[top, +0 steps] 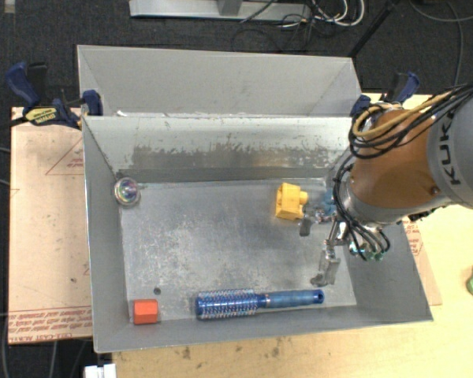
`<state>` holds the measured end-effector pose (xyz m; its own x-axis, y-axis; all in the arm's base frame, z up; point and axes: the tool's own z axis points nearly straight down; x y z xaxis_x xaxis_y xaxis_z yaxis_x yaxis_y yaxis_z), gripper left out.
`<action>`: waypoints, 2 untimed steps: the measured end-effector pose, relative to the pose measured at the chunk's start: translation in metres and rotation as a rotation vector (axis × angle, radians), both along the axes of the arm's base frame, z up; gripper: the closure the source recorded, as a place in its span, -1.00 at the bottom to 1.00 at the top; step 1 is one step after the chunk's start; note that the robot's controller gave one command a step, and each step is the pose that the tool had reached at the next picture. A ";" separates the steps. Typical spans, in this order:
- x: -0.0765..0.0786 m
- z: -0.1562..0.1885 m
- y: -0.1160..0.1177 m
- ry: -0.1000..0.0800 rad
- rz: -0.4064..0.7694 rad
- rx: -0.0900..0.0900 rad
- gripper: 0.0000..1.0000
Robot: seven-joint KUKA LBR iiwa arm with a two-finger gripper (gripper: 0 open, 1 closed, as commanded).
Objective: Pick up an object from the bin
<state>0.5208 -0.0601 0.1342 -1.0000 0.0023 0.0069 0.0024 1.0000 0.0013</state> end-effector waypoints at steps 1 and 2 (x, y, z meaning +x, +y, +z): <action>0.124 -0.065 0.014 -0.013 0.277 0.000 -1.00; 0.131 -0.032 -0.019 -0.015 0.260 -0.002 -1.00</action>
Offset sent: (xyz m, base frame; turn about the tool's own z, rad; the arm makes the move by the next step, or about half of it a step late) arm 0.1220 0.0131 -0.0642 -0.2785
